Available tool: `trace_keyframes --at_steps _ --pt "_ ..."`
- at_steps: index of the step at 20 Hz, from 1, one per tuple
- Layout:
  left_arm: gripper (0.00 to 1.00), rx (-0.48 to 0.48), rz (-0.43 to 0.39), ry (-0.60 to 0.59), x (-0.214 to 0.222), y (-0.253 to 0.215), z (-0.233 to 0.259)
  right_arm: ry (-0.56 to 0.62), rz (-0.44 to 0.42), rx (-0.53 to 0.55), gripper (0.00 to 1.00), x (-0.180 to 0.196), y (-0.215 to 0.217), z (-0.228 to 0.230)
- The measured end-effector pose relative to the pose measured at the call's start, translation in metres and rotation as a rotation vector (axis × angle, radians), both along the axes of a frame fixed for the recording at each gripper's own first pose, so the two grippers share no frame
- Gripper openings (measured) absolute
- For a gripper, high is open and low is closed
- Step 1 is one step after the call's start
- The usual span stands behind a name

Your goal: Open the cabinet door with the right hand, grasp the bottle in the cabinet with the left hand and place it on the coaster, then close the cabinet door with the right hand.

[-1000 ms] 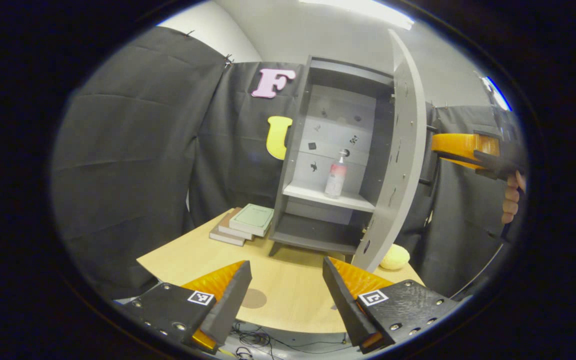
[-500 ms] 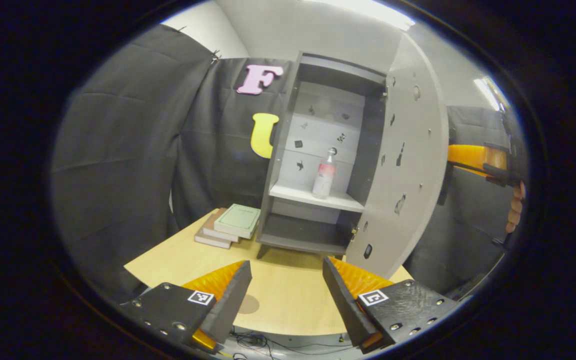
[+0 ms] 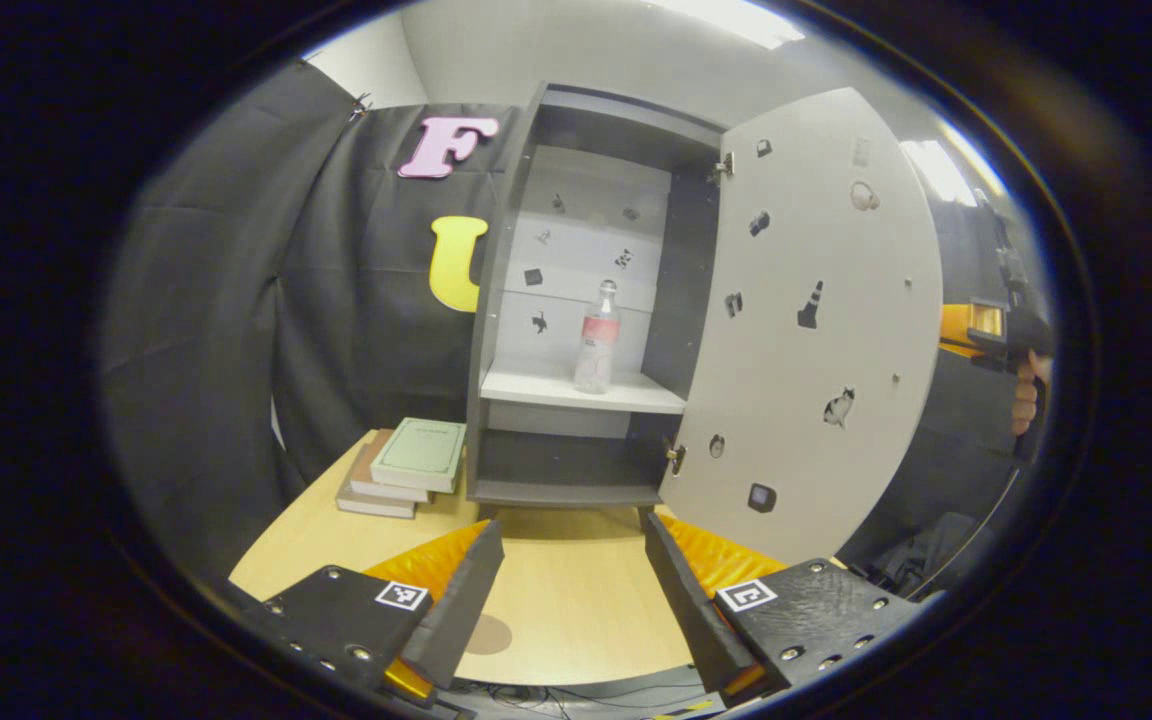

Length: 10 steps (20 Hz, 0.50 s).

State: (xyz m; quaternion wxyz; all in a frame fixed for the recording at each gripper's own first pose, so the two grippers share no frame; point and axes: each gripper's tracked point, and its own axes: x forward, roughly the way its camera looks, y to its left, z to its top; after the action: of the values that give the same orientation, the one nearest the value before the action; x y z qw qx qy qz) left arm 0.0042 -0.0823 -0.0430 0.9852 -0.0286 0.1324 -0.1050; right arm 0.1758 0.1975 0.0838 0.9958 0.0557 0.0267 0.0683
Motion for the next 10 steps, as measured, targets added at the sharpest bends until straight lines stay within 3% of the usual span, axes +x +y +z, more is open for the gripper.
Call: trace_keyframes --at_steps 4,10 --pt "0.87 0.003 -0.058 -0.011 0.019 0.008 0.01 0.002 -0.046 0.011 0.02 -0.007 0.0 -0.001" --pt "0.87 0.028 -0.153 -0.029 0.047 0.039 0.011 0.011 -0.144 0.025 0.0 -0.05 -0.007 -0.011"
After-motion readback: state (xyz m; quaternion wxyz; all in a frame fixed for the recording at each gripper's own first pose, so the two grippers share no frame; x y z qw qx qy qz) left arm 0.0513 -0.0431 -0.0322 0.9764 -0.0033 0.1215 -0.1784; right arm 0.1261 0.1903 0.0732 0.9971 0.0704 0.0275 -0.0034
